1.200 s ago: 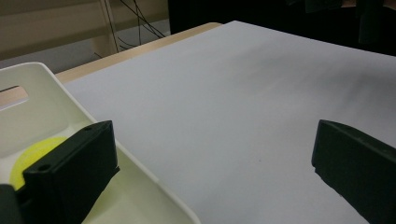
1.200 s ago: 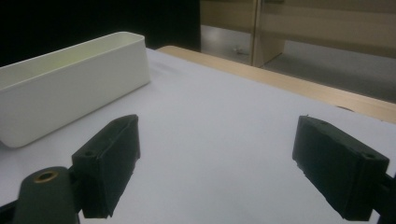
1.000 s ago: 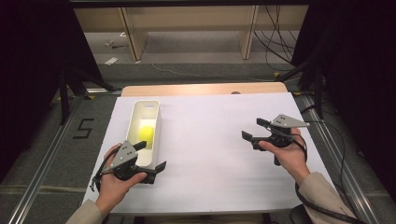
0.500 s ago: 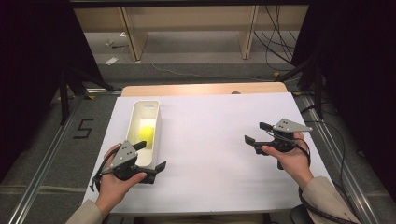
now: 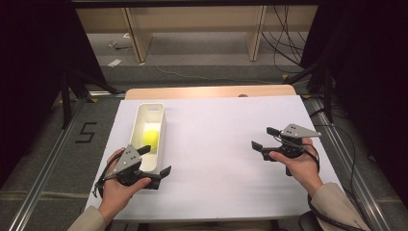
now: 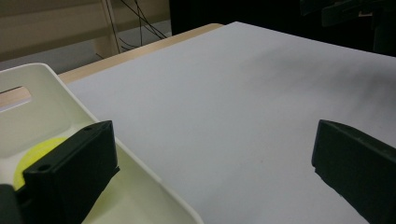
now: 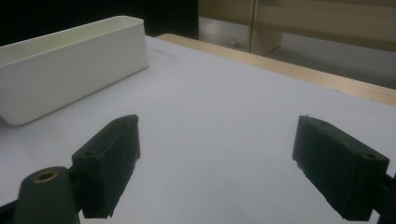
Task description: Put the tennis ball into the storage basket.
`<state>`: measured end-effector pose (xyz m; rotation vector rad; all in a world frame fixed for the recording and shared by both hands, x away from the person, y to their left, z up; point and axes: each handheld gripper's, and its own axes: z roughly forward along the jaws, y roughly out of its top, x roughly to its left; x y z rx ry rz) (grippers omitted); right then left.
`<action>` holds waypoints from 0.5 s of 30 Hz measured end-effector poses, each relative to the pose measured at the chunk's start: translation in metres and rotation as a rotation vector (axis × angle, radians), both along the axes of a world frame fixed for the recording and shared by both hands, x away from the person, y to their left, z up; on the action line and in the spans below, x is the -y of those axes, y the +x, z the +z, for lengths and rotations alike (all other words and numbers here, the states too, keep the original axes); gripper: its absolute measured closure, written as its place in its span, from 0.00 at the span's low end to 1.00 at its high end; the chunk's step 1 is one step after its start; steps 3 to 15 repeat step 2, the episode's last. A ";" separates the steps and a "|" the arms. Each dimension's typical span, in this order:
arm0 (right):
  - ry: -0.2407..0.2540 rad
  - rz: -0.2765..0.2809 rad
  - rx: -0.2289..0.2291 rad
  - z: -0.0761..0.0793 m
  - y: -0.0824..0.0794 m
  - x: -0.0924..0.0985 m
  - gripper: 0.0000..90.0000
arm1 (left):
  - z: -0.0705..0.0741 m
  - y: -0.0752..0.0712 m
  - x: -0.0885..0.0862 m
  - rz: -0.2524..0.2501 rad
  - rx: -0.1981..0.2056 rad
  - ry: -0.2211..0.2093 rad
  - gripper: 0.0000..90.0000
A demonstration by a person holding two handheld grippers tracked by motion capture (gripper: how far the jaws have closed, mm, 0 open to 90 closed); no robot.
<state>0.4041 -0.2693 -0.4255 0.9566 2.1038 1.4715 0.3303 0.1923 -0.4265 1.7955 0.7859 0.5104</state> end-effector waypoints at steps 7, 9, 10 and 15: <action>0.003 -0.001 0.003 0.000 0.000 0.001 0.18 | 0.000 0.000 0.000 -0.001 0.000 0.002 0.00; 0.003 -0.001 0.003 0.000 0.000 0.001 0.18 | 0.000 0.000 0.000 -0.001 0.000 0.002 0.00; 0.003 -0.001 0.003 0.000 0.000 0.001 0.18 | 0.000 0.000 0.000 -0.001 0.000 0.002 0.00; 0.003 -0.001 0.003 0.000 0.000 0.001 0.18 | 0.000 0.000 0.000 -0.001 0.000 0.002 0.00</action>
